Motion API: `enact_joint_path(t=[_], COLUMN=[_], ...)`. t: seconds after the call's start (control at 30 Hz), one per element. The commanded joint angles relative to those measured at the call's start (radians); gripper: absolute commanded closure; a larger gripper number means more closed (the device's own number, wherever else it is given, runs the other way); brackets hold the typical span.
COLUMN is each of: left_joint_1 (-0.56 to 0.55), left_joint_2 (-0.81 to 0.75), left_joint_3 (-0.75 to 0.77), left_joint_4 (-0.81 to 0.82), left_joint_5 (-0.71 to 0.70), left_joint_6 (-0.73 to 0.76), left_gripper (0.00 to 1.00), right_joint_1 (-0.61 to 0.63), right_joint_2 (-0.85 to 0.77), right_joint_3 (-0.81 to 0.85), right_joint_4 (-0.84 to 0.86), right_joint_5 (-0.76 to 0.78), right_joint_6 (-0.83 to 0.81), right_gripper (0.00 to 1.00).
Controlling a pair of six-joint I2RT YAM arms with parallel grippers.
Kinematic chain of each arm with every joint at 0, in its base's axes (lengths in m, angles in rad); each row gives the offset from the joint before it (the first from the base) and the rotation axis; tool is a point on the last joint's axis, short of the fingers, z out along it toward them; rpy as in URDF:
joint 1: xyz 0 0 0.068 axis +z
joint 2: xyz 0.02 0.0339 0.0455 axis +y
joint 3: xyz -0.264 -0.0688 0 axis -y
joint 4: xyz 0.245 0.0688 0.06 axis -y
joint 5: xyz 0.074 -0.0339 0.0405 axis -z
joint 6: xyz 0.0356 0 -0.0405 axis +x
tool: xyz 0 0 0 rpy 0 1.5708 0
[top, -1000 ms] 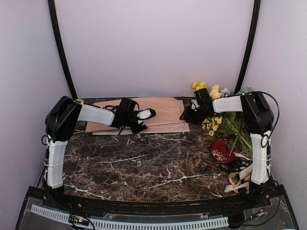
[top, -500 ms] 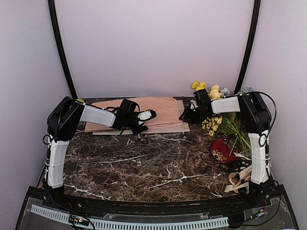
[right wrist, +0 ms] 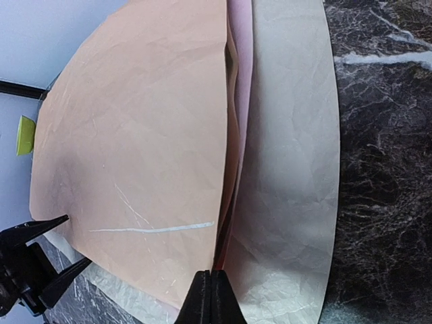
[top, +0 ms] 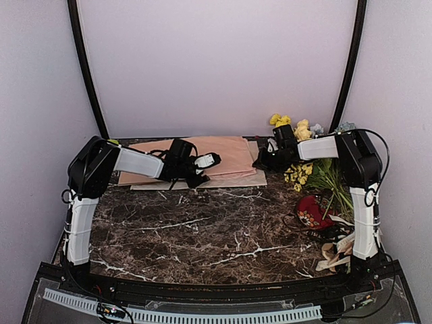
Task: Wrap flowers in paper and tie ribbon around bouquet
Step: Pick up the folded wrapping paper from the folded wrapping paper.
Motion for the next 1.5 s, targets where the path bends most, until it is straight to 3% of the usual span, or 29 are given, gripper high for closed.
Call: enact_joint_path(t=[0.0,0.33,0.53,0.7,0.97,1.1,1.3,1.47], left_joint_1=[0.000,-0.003,-0.020,-0.020,-0.022,-0.044,-0.073,-0.089], left_joint_2=[-0.002,-0.003,-0.016,-0.050,-0.090,-0.080,-0.040,-0.021], left_joint_3=[0.041,0.078,0.086,0.077,0.071,0.023,0.062,0.087], left_joint_4=[0.013,0.023,-0.055,-0.033,0.078,0.234,0.219,0.251], left_joint_5=[0.005,0.006,0.083,0.118,0.206,0.126,0.088,0.053], left_joint_6=[-0.003,0.005,0.045,0.011,-0.049,-0.014,0.038,0.032], left_gripper=[0.47,0.40,0.32,0.32,0.39,0.44,0.44,0.54], right_joint_1=[0.008,0.026,0.036,0.037,0.040,0.046,0.051,0.061], right_joint_2=[-0.061,-0.117,-0.142,-0.158,-0.189,-0.204,-0.212,-0.212], right_joint_3=[0.003,0.010,0.009,-0.001,-0.022,-0.037,-0.039,-0.038], right_joint_4=[0.040,0.002,-0.008,-0.014,-0.026,-0.022,-0.024,-0.025], right_joint_5=[-0.014,0.024,0.026,0.029,0.027,0.030,0.031,0.030], right_joint_6=[-0.011,-0.057,-0.064,-0.061,-0.060,-0.058,-0.058,-0.058], right_gripper=[1.00,1.00,1.00,1.00,1.00,1.00,1.00,1.00])
